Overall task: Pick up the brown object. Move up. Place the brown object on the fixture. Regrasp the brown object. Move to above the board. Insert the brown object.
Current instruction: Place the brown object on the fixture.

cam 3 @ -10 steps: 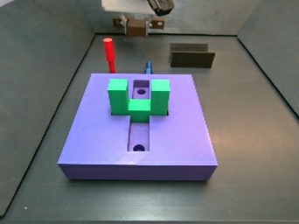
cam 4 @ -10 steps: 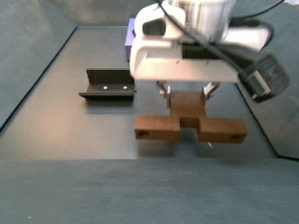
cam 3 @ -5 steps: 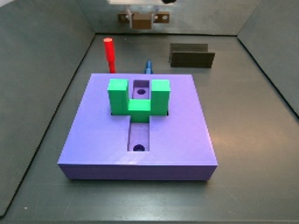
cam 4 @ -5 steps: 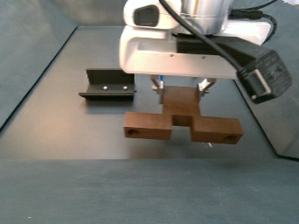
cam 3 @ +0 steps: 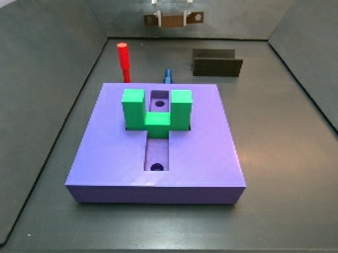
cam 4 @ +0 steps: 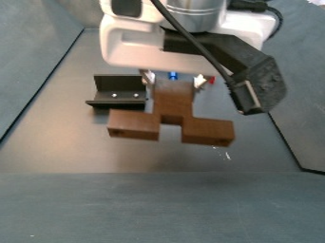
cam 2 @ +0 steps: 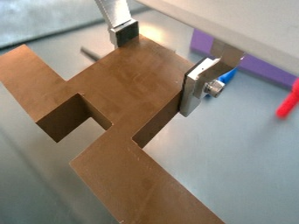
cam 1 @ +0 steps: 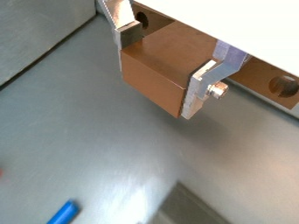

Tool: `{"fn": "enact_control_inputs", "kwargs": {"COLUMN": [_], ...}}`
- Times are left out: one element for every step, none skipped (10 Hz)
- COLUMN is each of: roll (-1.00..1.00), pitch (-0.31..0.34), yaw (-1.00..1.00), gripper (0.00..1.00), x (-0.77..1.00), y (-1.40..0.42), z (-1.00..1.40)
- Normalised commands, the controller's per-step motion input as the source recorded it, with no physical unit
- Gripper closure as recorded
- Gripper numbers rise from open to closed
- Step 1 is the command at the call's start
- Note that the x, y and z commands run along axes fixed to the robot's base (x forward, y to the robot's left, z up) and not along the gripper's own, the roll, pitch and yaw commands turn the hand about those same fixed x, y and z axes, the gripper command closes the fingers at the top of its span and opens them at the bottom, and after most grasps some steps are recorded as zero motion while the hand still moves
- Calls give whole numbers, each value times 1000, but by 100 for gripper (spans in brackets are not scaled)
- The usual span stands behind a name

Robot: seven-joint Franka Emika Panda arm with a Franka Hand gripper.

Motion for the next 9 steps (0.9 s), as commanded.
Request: {"fn": "enact_control_inputs", "kwargs": {"roll": [-949, -786, -651, -620, -654, -649, -674, -731, -540], "pitch": [-94, -51, 0, 23, 0, 0, 0, 0, 26], "yaw": [-6, 0, 0, -51, -100, -74, -80, -89, -69], "gripper": [100, 100, 100, 100, 100, 100, 100, 100, 100], "x": [209, 280, 411, 511, 477, 489, 569, 589, 594], "y": [-449, -531, -597, -471, -277, -194, -246, -257, -386], "z": [577, 543, 346, 169, 0, 0, 3, 111, 77]}}
